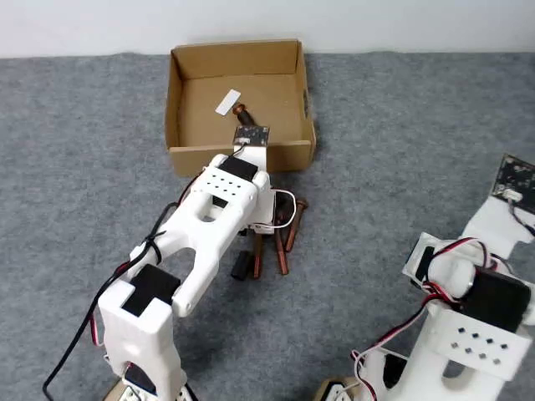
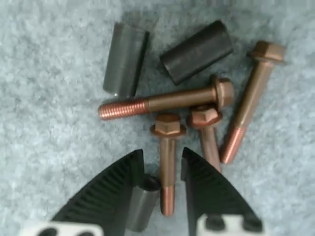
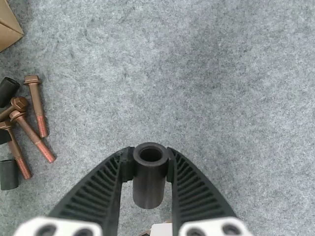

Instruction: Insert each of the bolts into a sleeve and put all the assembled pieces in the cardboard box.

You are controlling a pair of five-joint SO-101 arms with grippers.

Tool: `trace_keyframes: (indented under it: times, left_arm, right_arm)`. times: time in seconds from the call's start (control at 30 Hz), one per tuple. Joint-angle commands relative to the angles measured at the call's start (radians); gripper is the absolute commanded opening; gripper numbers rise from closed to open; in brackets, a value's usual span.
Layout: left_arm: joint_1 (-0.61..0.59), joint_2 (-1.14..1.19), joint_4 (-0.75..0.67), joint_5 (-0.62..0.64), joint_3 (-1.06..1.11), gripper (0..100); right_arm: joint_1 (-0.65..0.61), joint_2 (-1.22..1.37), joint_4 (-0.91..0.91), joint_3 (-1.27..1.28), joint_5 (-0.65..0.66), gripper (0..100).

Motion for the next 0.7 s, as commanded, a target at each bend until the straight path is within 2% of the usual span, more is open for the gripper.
trace_keyframes:
  times: [0.0, 0.47, 0.57, 0.67]
  left_arm:
    - [-0.006, -0.006, -0.046, -0.017, -0.036, 12]
    - [-0.006, 0.104, -0.058, -0.017, -0.038, 12]
    - [-0.008, 0.127, -0.064, -0.017, -0.039, 9]
    - [-0.008, 0.126, -0.074, -0.017, -0.039, 0]
  right_arm:
    - [0.008, -0.016, 0.033, -0.008, -0.011, 0.9]
    - [0.008, -0.016, 0.031, -0.006, -0.011, 0.9]
    - [0.008, -0.016, 0.031, -0.006, -0.011, 0.9]
    - [0.008, -0.016, 0.031, -0.006, -0.011, 0.9]
